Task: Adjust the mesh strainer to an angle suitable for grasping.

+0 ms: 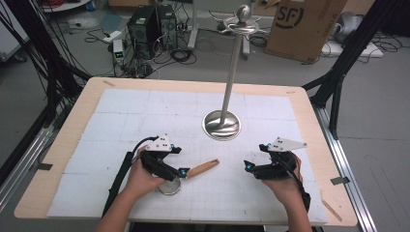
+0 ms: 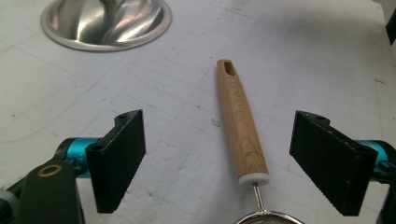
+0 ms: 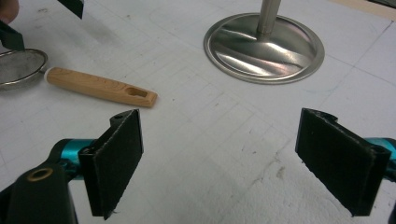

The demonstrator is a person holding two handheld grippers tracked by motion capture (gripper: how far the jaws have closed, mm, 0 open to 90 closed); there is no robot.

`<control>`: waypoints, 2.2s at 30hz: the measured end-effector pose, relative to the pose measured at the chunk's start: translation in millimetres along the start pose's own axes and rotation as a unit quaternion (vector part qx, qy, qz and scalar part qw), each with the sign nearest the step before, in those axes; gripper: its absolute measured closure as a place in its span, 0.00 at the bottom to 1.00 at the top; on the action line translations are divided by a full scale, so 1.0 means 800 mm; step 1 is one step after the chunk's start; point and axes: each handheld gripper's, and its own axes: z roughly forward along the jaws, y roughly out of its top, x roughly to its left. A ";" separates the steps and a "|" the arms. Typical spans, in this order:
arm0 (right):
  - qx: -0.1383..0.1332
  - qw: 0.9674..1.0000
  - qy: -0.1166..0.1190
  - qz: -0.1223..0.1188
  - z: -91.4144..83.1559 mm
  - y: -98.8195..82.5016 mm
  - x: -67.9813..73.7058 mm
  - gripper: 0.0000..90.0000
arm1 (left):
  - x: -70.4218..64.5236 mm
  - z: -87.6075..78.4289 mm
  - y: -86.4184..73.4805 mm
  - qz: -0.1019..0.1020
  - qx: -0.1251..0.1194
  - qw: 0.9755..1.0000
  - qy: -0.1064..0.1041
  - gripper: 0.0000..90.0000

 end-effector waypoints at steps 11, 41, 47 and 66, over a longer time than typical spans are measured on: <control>0.004 1.000 0.001 -0.005 0.003 0.000 0.002 0.16 | -0.012 0.026 -0.002 0.011 0.059 0.998 -0.015 0.39; 0.013 1.000 0.003 -0.004 0.008 0.000 0.005 0.17 | -0.016 0.029 -0.002 0.036 0.128 0.991 -0.024 0.75; 0.010 1.000 0.003 -0.004 0.006 0.000 0.004 0.17 | -0.018 0.030 0.001 0.035 0.140 0.989 -0.022 0.73; 0.020 1.000 0.009 -0.014 0.010 0.004 0.010 0.17 | -0.029 0.051 0.037 0.076 0.265 0.961 0.005 0.73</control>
